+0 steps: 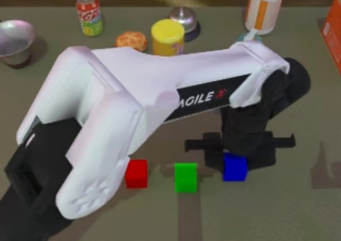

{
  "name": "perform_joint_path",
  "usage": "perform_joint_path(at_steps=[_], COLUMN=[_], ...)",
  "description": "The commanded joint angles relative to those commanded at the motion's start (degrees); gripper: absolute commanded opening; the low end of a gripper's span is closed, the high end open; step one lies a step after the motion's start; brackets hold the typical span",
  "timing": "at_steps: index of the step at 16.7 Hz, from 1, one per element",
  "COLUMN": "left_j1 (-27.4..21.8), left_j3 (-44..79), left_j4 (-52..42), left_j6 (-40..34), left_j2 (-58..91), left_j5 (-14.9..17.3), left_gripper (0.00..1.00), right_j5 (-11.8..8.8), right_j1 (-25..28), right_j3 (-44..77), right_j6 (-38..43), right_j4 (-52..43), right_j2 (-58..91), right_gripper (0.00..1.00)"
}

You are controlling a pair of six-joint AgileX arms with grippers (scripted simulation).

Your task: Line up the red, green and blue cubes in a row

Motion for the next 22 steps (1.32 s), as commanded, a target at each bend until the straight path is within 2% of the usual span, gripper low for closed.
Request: perform_joint_path(at_steps=[6, 16, 22], left_j1=[0.00, 0.02, 0.71], left_j3=[0.00, 0.21, 10.17], left_j4=[0.00, -0.21, -11.69], left_j6=[0.00, 0.02, -0.24], left_j2=[0.00, 0.00, -0.99], left_j5=[0.00, 0.00, -0.01], left_gripper=[0.98, 1.00, 1.00], right_j5=[0.00, 0.00, 0.00], right_j1=[0.00, 0.00, 0.00], right_j3=[0.00, 0.00, 0.00], right_j6=[0.00, 0.00, 0.00], right_j4=[0.00, 0.00, 0.00], right_j2=[0.00, 0.00, 0.00], right_gripper=[1.00, 1.00, 1.00])
